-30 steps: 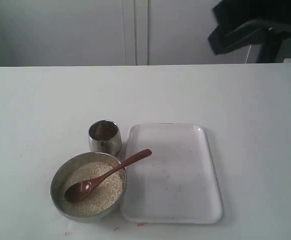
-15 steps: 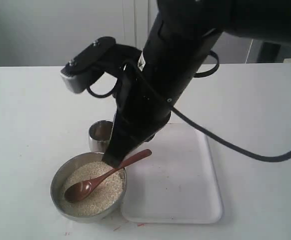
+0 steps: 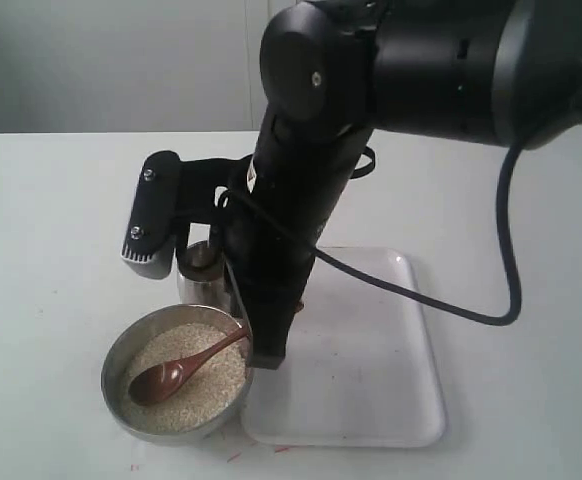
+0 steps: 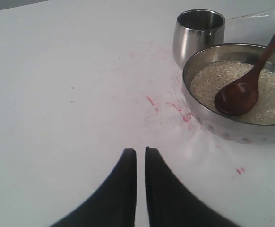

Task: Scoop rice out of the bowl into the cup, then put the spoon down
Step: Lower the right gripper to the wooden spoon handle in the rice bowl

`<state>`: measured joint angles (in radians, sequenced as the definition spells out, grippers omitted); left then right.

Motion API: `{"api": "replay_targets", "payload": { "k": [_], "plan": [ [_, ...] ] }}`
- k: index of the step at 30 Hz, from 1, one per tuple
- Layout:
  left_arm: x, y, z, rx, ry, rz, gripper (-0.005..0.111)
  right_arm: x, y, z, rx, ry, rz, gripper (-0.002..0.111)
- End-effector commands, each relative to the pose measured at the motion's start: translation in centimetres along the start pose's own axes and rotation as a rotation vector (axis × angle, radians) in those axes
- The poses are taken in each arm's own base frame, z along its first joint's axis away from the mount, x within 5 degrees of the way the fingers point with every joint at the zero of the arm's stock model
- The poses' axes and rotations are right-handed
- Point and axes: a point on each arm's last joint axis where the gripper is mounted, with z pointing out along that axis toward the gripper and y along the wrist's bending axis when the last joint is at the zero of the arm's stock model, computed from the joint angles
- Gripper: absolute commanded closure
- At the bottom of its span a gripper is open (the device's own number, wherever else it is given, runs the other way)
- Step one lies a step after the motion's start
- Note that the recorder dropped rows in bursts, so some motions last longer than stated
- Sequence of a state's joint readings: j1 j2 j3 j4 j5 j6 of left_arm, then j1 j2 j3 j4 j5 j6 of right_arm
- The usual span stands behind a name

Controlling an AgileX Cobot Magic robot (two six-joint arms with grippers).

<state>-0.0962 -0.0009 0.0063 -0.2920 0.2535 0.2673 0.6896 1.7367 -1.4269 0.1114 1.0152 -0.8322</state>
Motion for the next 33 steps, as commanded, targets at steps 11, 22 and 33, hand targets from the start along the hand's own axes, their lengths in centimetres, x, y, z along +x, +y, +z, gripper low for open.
{"api": "replay_targets", "payload": {
  "k": [11, 22, 33],
  "plan": [
    [-0.2, -0.1, 0.0, 0.009, -0.005, -0.007, 0.092, 0.2, -0.4, 1.0, 0.014, 0.060, -0.292, 0.061],
    [-0.2, -0.1, 0.0, 0.009, -0.005, -0.007, 0.092, 0.9, -1.3, 4.7, 0.001, 0.168, -0.361, 0.061],
    [-0.2, -0.1, 0.0, 0.009, -0.005, -0.007, 0.092, 0.9, -1.9, 7.8, 0.018, 0.186, -0.387, 0.061]
  ]
}}
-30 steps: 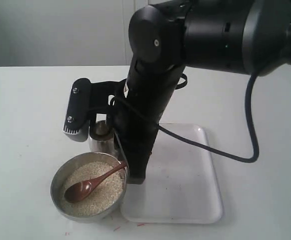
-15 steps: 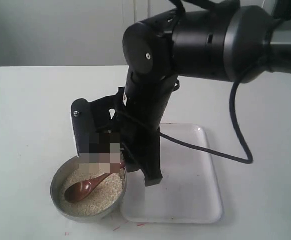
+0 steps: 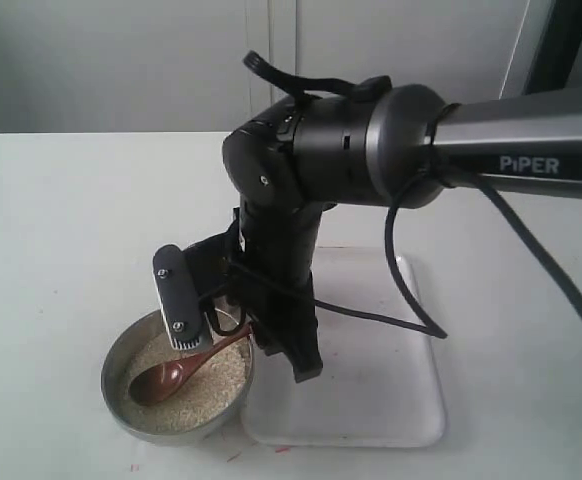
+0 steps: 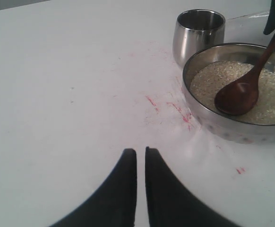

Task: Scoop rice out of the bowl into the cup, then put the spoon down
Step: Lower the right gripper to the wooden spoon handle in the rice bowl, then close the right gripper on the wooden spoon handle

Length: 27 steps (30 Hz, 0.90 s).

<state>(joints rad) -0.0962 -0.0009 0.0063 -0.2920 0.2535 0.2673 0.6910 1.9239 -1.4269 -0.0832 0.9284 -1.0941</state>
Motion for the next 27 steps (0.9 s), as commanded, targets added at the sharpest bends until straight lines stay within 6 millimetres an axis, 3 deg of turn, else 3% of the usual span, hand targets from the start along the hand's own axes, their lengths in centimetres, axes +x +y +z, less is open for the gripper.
{"api": "replay_targets", "payload": {
  "k": [1, 11, 24, 27],
  "plan": [
    [-0.2, -0.1, 0.0, 0.009, -0.005, -0.007, 0.092, -0.3, -0.2, 0.6, 0.012, -0.004, -0.017, 0.061],
    [-0.2, -0.1, 0.0, 0.009, -0.005, -0.007, 0.092, -0.3, -0.2, 0.9, 0.007, 0.000, -0.019, 0.061],
    [-0.2, -0.1, 0.0, 0.009, -0.005, -0.007, 0.092, 0.2, 0.7, 0.7, -0.090, 0.052, 0.016, 0.108],
    [-0.2, -0.1, 0.0, 0.009, -0.005, -0.007, 0.092, -0.1, 1.2, -0.9, -0.094, 0.050, 0.030, 0.108]
  ]
}}
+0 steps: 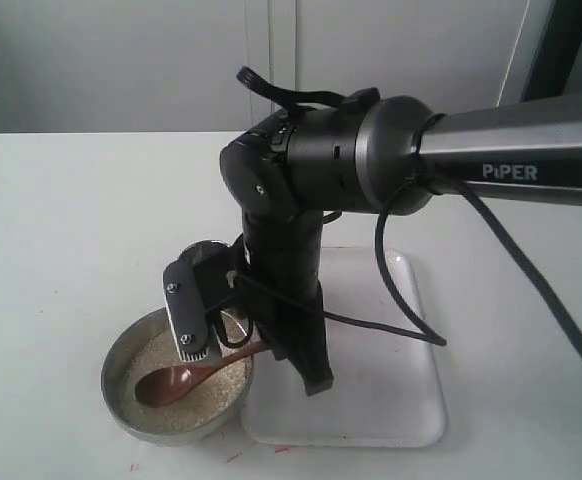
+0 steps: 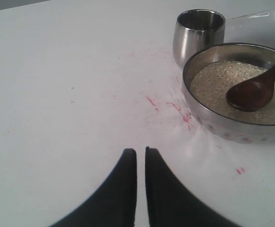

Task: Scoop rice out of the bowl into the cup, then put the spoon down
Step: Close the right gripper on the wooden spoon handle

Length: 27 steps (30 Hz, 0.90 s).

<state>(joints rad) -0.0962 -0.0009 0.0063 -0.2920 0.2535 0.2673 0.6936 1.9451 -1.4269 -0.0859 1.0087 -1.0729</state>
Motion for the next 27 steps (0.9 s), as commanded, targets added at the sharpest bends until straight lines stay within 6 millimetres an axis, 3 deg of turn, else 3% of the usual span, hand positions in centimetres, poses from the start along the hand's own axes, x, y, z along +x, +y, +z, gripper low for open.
{"api": "replay_targets", "payload": {
  "k": [1, 5, 7, 10, 14, 21, 27],
  "plan": [
    [-0.2, -0.1, 0.0, 0.009, -0.005, -0.007, 0.092, -0.4, 0.8, -2.4, 0.009, -0.007, 0.022, 0.108],
    [-0.2, -0.1, 0.0, 0.009, -0.005, -0.007, 0.092, -1.4, 1.9, -7.4, 0.114, -0.069, 0.263, 0.108],
    [-0.2, -0.1, 0.0, 0.009, -0.005, -0.007, 0.092, -1.3, 2.7, -9.3, 0.164, -0.021, 0.359, 0.108],
    [-0.2, -0.1, 0.0, 0.009, -0.005, -0.007, 0.092, -0.8, 3.6, -11.2, 0.299, 0.110, 0.475, 0.108],
    [-0.2, -0.1, 0.0, 0.009, -0.005, -0.007, 0.092, -1.6, 4.6, -13.2, 0.449, 0.087, 0.606, 0.108],
    [-0.2, -0.1, 0.0, 0.009, -0.005, -0.007, 0.092, -4.8, 7.3, -13.7, 0.476, 0.001, 0.688, 0.108],
    [-0.2, -0.1, 0.0, 0.009, -0.005, -0.007, 0.092, -5.9, 9.9, -10.9, 0.531, 0.098, 0.577, 0.108]
  ]
}}
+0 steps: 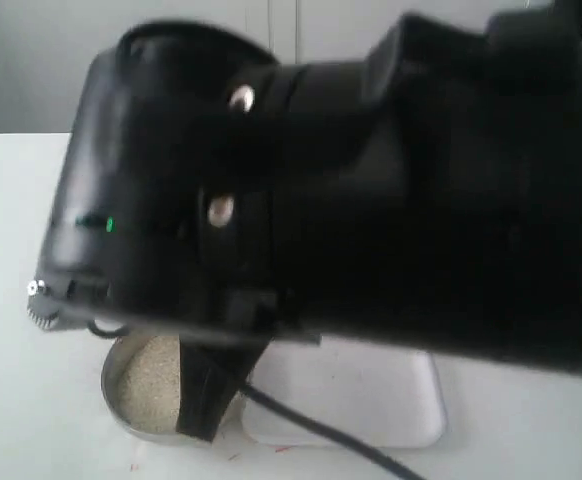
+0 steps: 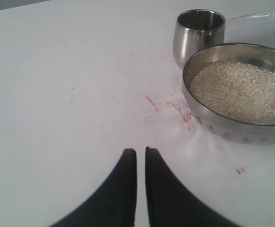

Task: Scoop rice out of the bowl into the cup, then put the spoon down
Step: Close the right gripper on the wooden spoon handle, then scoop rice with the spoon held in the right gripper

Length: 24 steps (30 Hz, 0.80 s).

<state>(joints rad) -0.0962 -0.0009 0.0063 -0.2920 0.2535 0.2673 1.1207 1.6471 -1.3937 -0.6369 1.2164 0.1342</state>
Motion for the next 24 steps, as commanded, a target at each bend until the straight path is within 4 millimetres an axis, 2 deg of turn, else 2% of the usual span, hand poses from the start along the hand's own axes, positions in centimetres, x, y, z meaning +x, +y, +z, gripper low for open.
{"api": "replay_targets", "payload": {
  "k": [1, 4, 9, 13, 19, 24],
  "plan": [
    [-0.2, -0.1, 0.0, 0.009, -0.005, -0.007, 0.092, 1.3, 2.6, 1.3, 0.047, 0.057, -0.060, 0.108],
    [-0.2, -0.1, 0.0, 0.009, -0.005, -0.007, 0.092, 2.8, 3.6, 2.8, 0.105, 0.109, -0.127, 0.108],
    [-0.2, -0.1, 0.0, 0.009, -0.005, -0.007, 0.092, 4.0, 4.0, 4.5, 0.197, 0.154, -0.249, 0.108],
    [-0.2, -0.1, 0.0, 0.009, -0.005, -0.007, 0.092, 3.4, 4.0, 5.3, 0.270, 0.166, -0.394, 0.108],
    [-0.2, -0.1, 0.0, 0.009, -0.005, -0.007, 0.092, 2.2, 5.0, 8.0, 0.376, 0.217, -0.643, 0.108],
    [-0.2, -0.1, 0.0, 0.009, -0.005, -0.007, 0.092, 1.5, 5.8, 9.8, 0.446, 0.237, -0.746, 0.108]
  ]
}}
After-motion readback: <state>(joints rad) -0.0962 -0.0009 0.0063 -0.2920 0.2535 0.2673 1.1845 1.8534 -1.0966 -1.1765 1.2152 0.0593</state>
